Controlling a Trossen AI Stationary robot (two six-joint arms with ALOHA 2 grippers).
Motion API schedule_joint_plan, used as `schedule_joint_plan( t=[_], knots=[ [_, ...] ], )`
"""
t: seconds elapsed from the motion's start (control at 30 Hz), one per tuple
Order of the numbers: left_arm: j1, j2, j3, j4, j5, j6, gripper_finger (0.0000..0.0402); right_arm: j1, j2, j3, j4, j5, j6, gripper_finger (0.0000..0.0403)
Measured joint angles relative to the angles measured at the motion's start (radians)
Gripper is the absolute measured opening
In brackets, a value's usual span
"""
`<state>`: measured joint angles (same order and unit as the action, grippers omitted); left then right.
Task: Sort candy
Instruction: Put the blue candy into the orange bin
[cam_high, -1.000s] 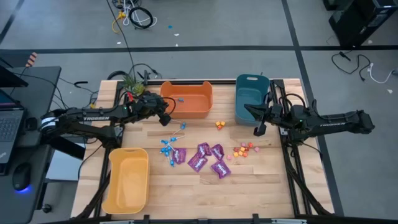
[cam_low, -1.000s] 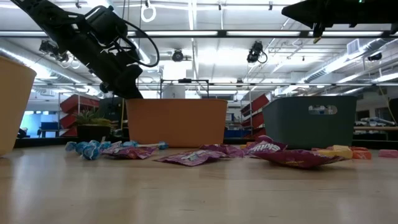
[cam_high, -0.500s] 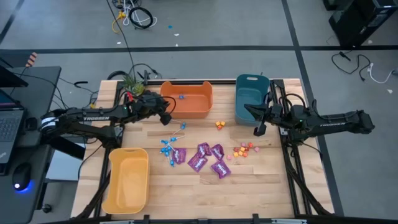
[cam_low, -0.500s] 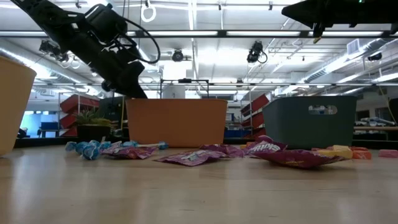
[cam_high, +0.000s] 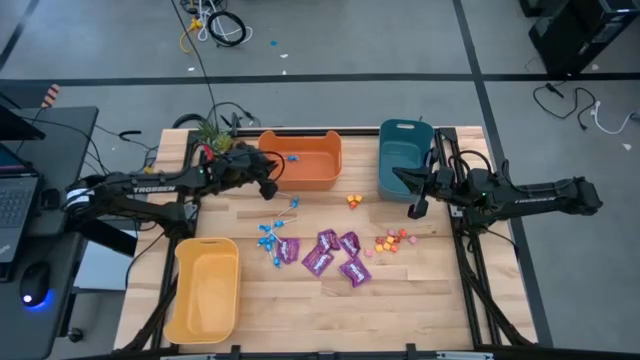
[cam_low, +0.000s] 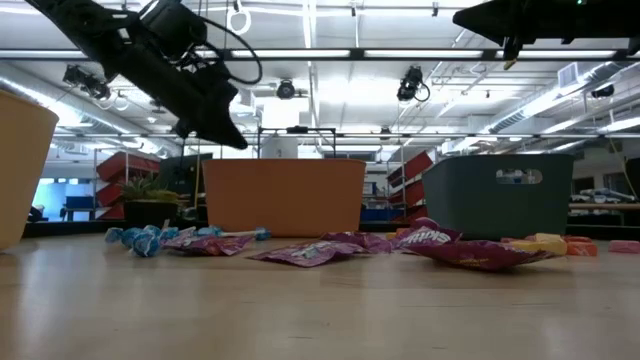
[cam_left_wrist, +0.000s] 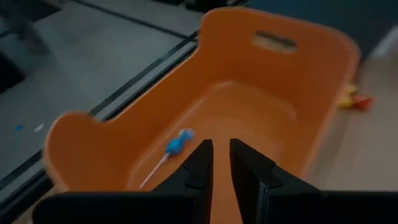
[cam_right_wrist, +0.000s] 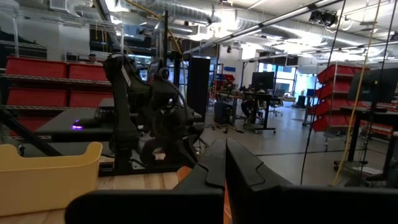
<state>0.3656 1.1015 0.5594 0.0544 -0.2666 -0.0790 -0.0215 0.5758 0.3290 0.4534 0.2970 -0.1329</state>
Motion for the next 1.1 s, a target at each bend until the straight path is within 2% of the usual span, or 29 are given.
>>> schedule_joint_plan(
  t=[0.23, 0.4, 0.7, 0.9, 1.1],
  knots=[
    [-0.004, 0.0, 0.071, -0.046, 0.013, 0.048, 0.0058, 0.0, 0.0, 0.0, 0.0, 0.0, 0.0, 0.0],
    [-0.037, 0.0, 0.112, -0.099, 0.073, 0.049, 0.0058, 0.0, 0.0, 0.0, 0.0, 0.0, 0.0, 0.0],
    [-0.166, -0.001, 0.15, -0.208, 0.144, 0.051, 0.0058, 0.0, 0.0, 0.0, 0.0, 0.0, 0.002, 0.0],
    [-0.244, -0.001, 0.151, -0.313, 0.147, 0.051, 0.0058, 0.0, 0.0, 0.0, 0.0, -0.006, 0.005, 0.0],
    [-0.305, -0.001, 0.136, -0.33, 0.146, 0.043, 0.0058, 0.0, 0.0, 0.0, 0.0, -0.01, 0.01, 0.0]
  ],
)
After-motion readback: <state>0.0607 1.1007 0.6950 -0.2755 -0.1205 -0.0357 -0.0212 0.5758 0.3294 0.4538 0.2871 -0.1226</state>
